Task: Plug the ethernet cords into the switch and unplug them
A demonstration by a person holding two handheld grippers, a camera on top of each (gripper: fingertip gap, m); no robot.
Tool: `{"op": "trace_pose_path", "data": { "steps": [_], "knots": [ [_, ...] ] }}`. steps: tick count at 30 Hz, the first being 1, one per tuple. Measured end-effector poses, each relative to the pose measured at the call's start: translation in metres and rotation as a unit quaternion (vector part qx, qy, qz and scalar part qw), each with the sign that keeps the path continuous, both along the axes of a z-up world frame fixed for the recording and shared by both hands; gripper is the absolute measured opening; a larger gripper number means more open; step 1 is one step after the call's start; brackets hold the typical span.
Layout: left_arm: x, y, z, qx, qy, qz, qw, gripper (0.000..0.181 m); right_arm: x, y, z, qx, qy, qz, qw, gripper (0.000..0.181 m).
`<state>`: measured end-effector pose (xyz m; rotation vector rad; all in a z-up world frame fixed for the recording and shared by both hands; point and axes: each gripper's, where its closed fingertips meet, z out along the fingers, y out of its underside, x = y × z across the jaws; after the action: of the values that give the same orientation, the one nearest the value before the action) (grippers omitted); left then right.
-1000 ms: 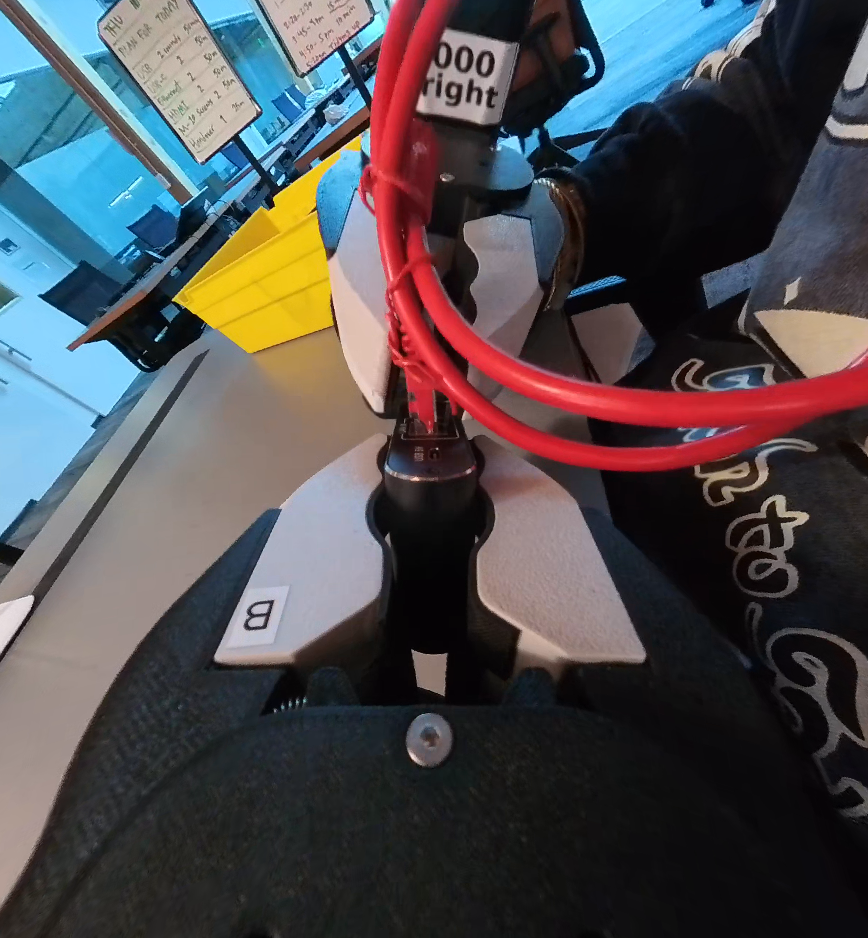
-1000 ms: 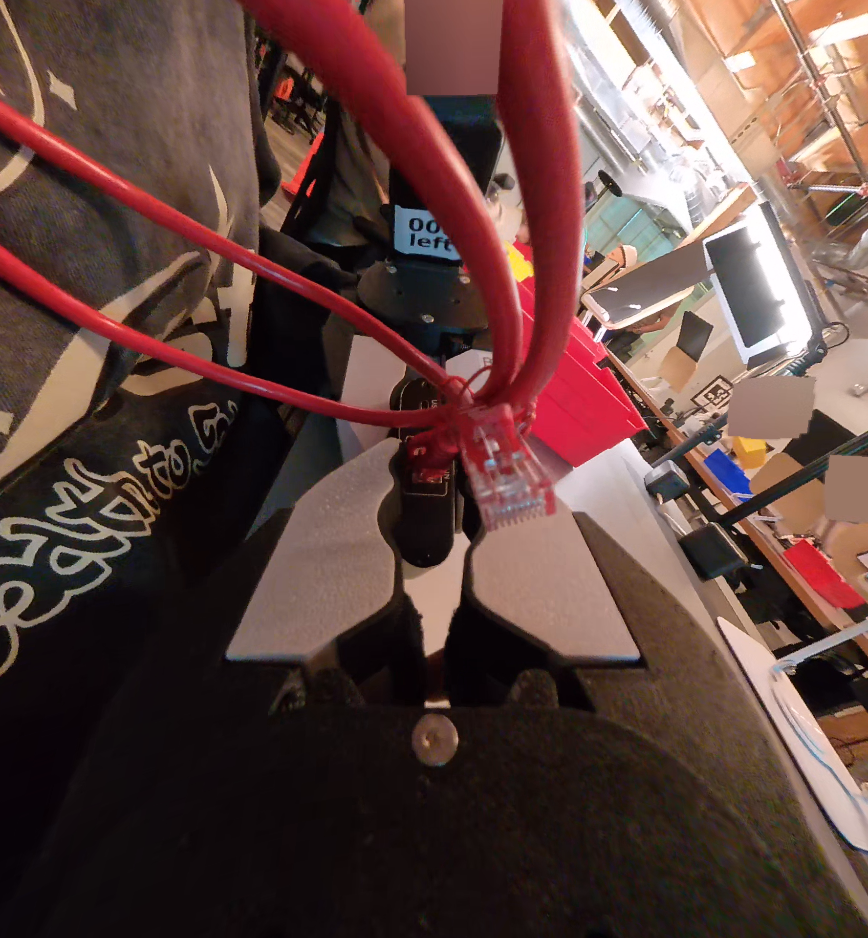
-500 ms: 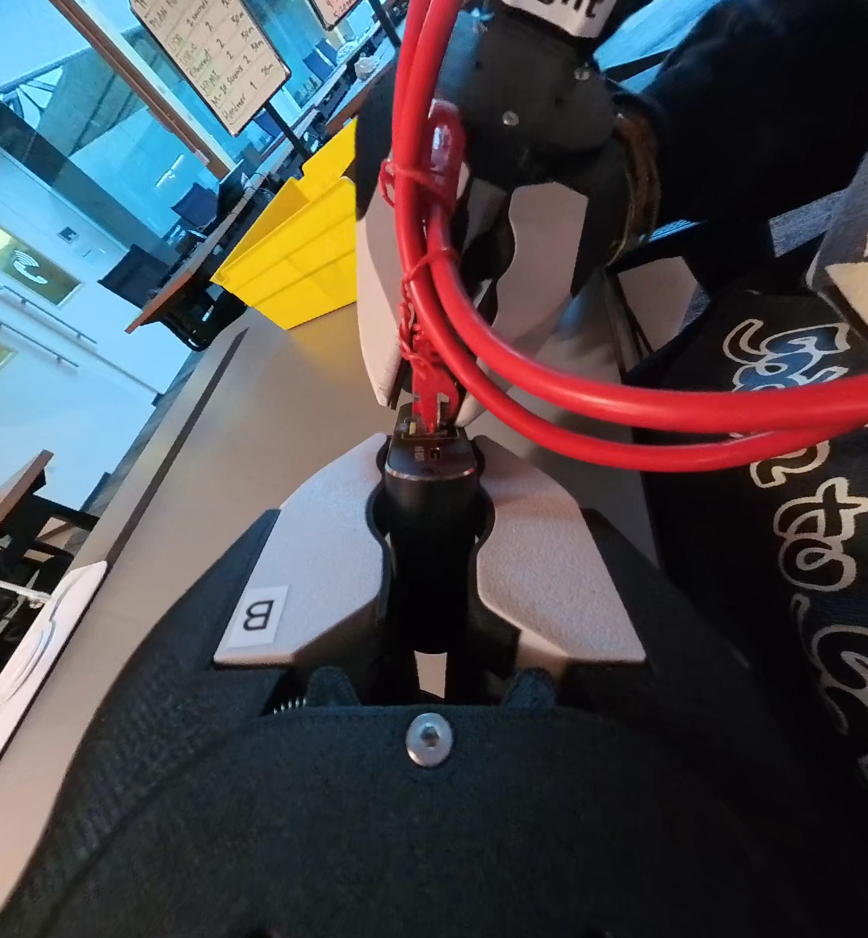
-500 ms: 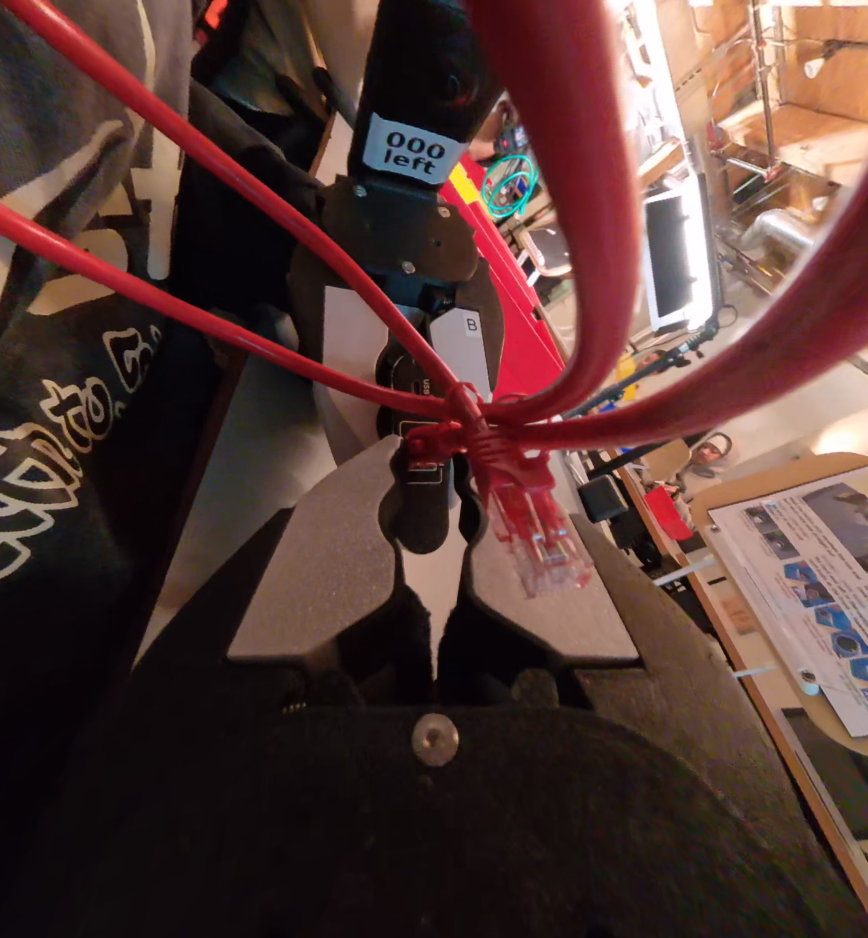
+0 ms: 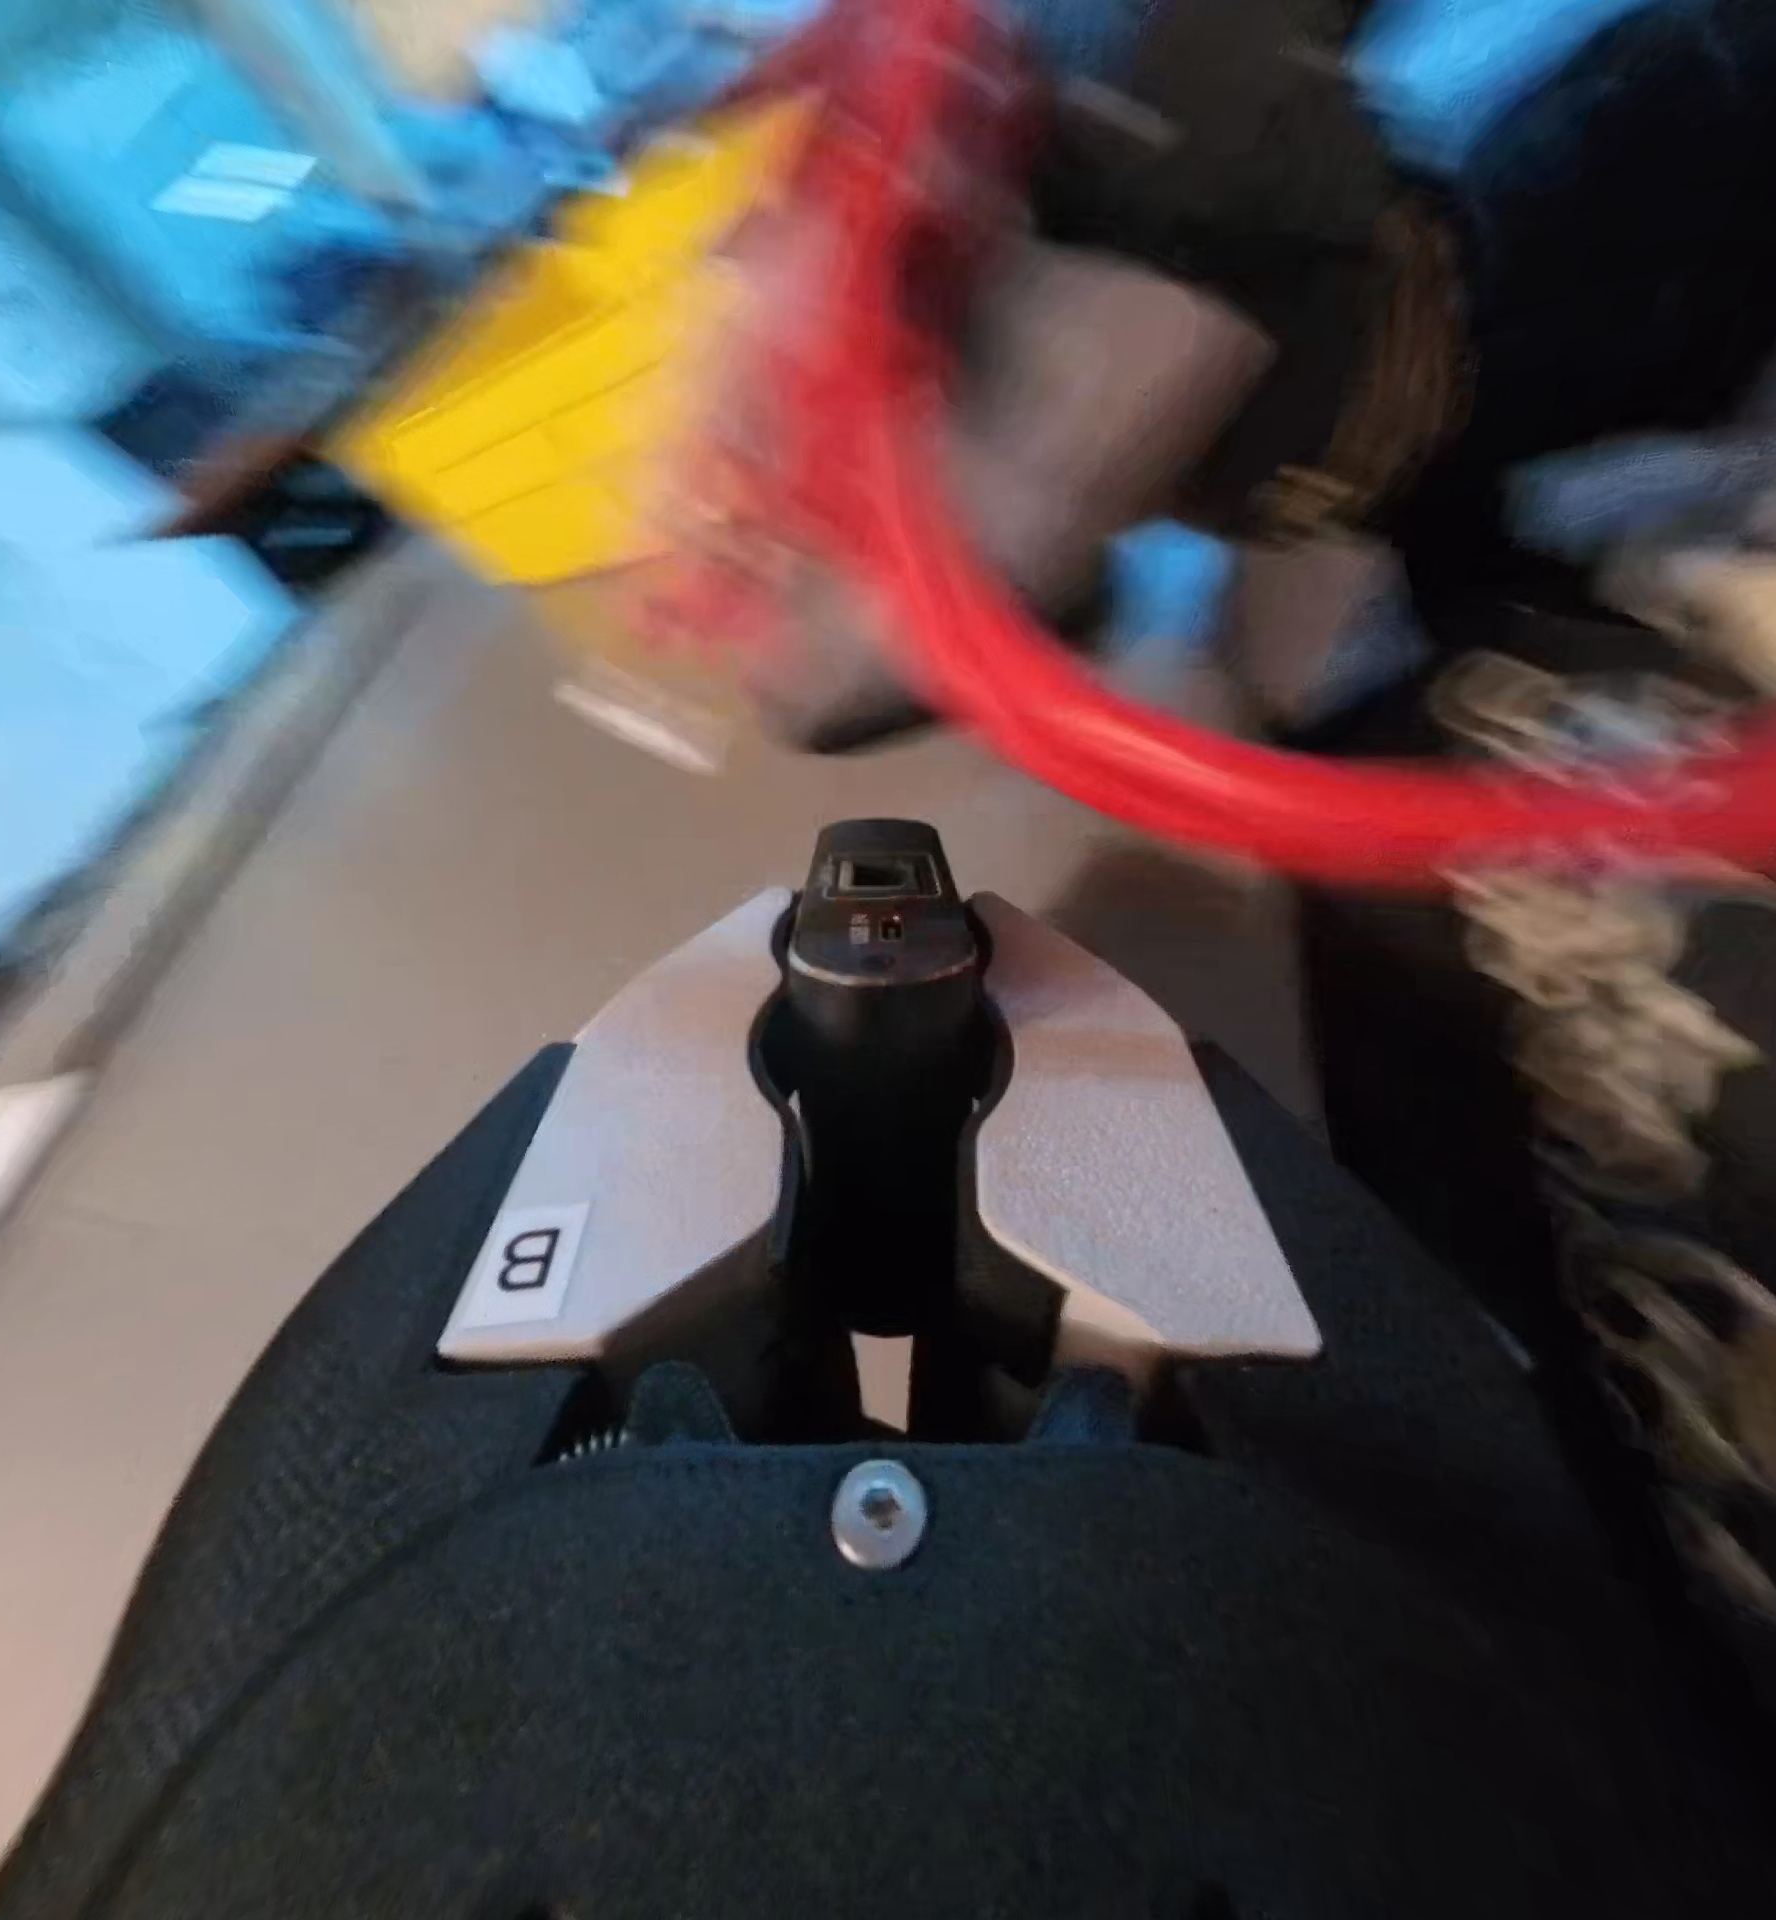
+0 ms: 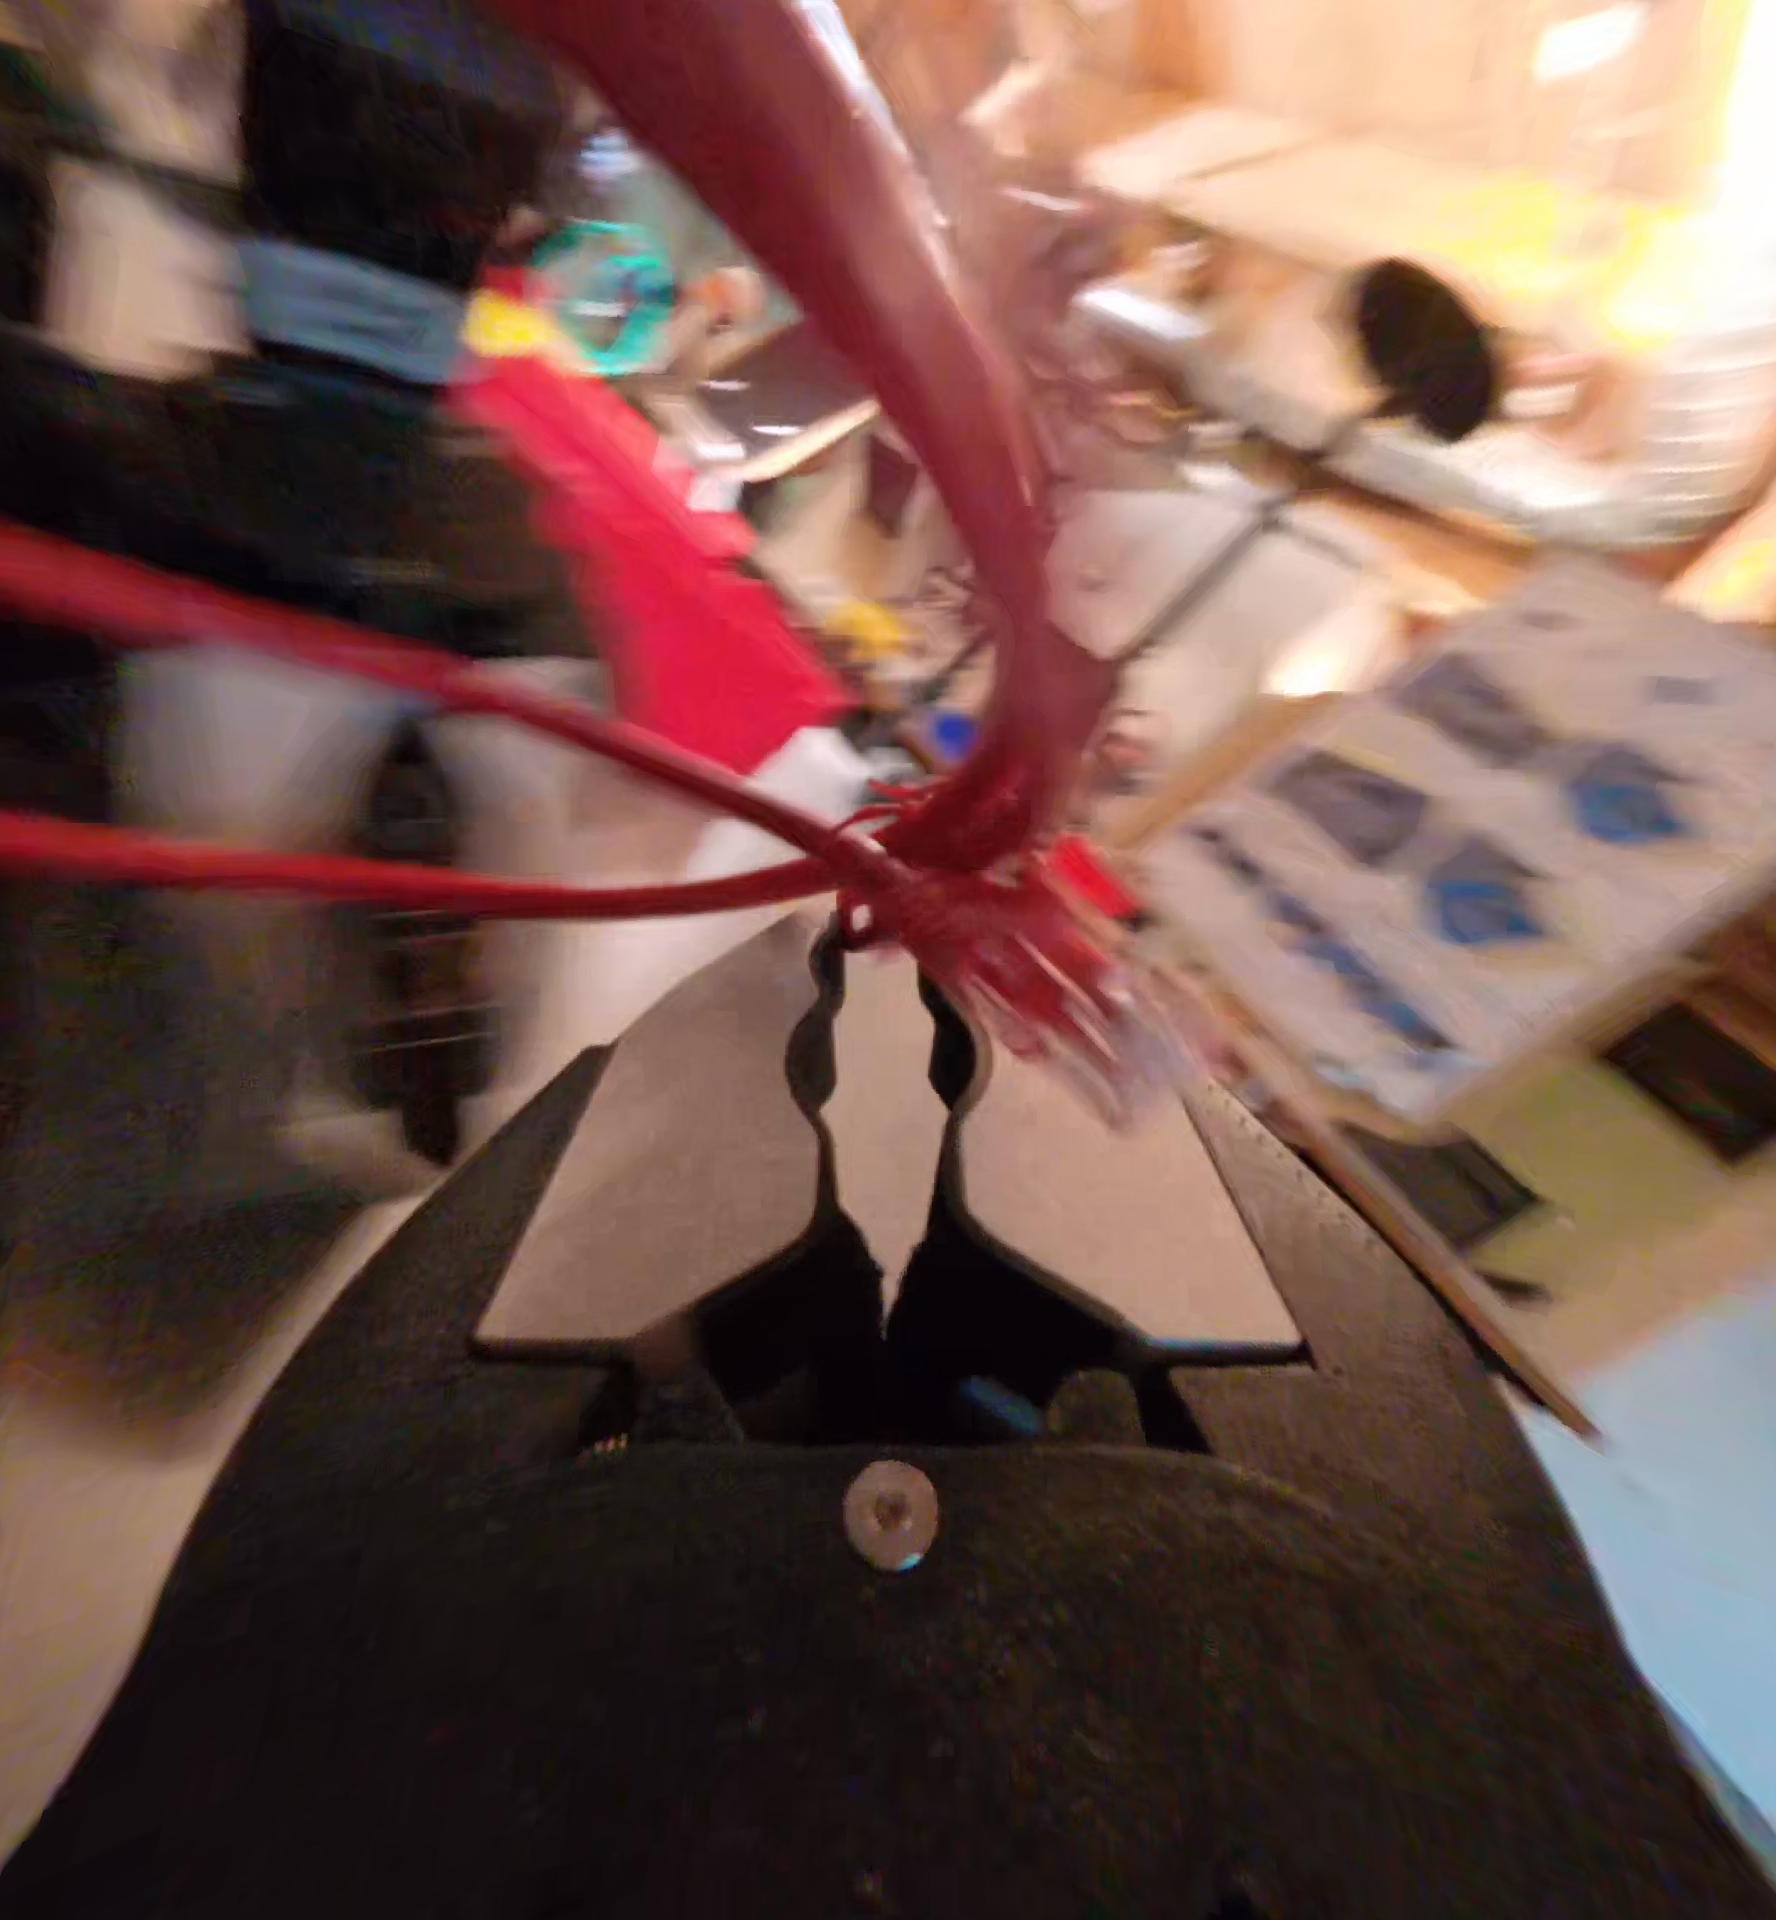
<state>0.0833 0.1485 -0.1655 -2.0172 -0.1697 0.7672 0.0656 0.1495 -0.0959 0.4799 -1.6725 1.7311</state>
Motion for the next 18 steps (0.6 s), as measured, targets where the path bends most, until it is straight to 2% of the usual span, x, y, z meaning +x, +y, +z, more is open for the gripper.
{"op": "trace_pose_path", "data": {
  "steps": [1, 2, 3, 5, 6, 9, 12, 16, 18],
  "knots": [
    [0.022, 0.011, -0.016, -0.050, -0.026, -0.078, 0.995, 0.027, -0.023, 0.019, 0.023, -0.049, -0.027, -0.030, 0.998, 0.013],
    [0.021, 0.016, -0.014, -0.051, 0.014, -0.063, 0.997, 0.027, -0.029, 0.034, 0.037, -0.073, -0.066, 0.001, 0.995, 0.012],
    [0.017, 0.019, -0.015, -0.040, 0.020, -0.054, 0.998, 0.027, -0.027, 0.039, 0.039, -0.065, -0.079, 0.026, 0.994, 0.013],
    [0.007, 0.017, -0.011, 0.000, -0.040, -0.035, 0.999, 0.026, -0.026, 0.030, 0.016, 0.008, -0.072, 0.023, 0.997, 0.013],
    [0.002, 0.015, -0.005, 0.027, -0.053, -0.023, 0.998, 0.026, -0.027, 0.025, 0.008, 0.023, -0.095, 0.033, 0.995, 0.014],
    [-0.005, 0.006, 0.016, 0.107, -0.058, -0.005, 0.993, 0.026, -0.047, 0.016, 0.001, 0.024, -0.181, 0.038, 0.982, 0.014],
    [-0.005, 0.001, 0.030, 0.173, -0.079, -0.018, 0.982, 0.026, -0.060, 0.015, -0.009, 0.036, -0.257, 0.034, 0.965, 0.013],
    [-0.009, -0.003, 0.035, 0.207, -0.099, -0.012, 0.973, 0.026, -0.069, 0.020, -0.012, 0.063, -0.306, 0.003, 0.950, 0.013],
    [-0.008, -0.004, 0.039, 0.216, -0.091, -0.016, 0.972, 0.026, -0.077, 0.025, -0.007, 0.076, -0.298, -0.021, 0.951, 0.013]
  ]
}}
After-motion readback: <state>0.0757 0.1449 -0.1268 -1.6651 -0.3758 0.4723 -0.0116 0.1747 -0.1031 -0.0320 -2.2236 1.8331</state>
